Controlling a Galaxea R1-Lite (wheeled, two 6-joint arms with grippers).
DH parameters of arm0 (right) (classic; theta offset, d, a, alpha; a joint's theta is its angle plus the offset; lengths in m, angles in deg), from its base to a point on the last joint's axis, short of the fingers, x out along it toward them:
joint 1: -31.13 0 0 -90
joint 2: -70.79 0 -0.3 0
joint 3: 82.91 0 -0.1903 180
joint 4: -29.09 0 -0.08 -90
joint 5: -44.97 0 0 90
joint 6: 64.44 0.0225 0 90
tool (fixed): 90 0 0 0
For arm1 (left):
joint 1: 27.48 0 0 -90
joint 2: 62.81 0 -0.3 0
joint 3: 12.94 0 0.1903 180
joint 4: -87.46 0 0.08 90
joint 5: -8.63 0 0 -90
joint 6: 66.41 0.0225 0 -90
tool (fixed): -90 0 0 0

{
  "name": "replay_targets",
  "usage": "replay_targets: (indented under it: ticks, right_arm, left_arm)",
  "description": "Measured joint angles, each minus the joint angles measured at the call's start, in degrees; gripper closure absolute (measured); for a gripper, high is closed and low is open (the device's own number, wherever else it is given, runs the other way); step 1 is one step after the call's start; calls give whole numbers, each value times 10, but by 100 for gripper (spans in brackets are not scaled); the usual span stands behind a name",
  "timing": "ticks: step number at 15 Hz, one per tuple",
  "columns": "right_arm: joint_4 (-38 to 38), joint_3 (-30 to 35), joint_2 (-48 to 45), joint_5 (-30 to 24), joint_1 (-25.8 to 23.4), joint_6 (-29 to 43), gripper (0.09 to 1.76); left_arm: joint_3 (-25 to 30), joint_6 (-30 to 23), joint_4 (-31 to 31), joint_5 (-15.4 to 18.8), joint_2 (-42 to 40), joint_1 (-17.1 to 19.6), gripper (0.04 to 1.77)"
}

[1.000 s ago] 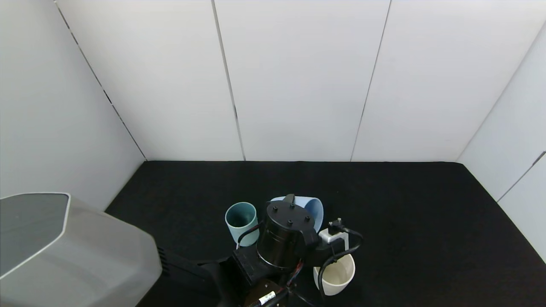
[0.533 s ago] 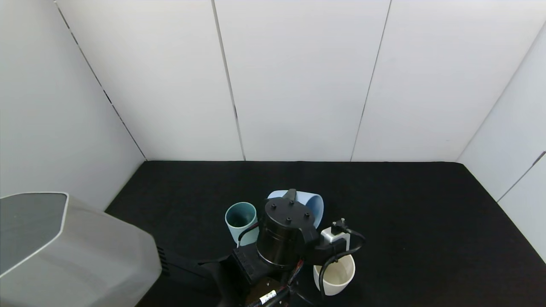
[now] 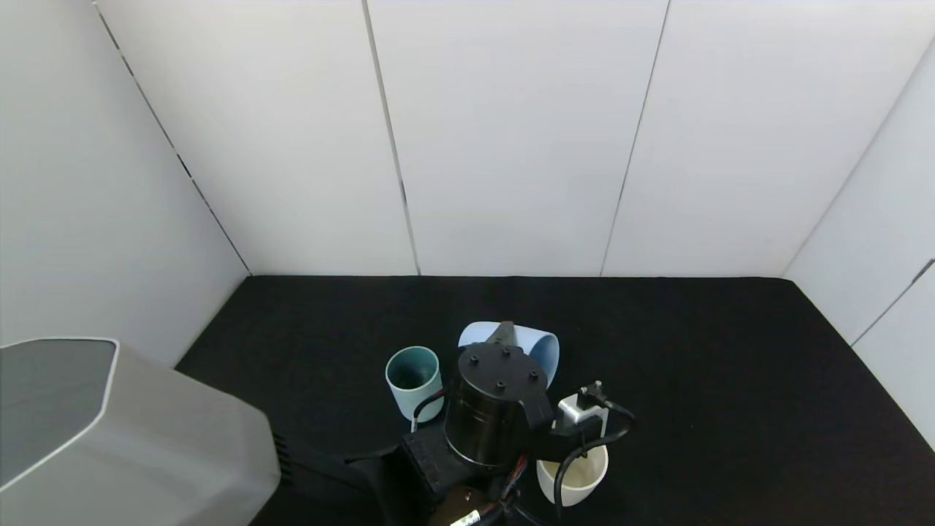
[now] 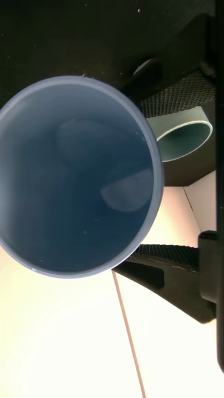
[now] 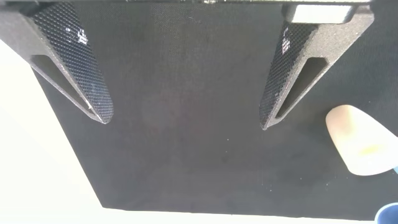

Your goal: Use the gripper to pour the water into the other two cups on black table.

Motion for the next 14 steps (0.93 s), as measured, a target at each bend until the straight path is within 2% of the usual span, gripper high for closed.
replay_targets:
  ticks: [10, 14]
  right_arm:
    - [0, 0, 0, 0, 0, 0, 14]
    - [0, 0, 0, 0, 0, 0, 14]
  left_arm:
    - [7, 50, 0, -15, 1, -21, 62]
    - [10, 55, 1, -16, -1, -30, 62]
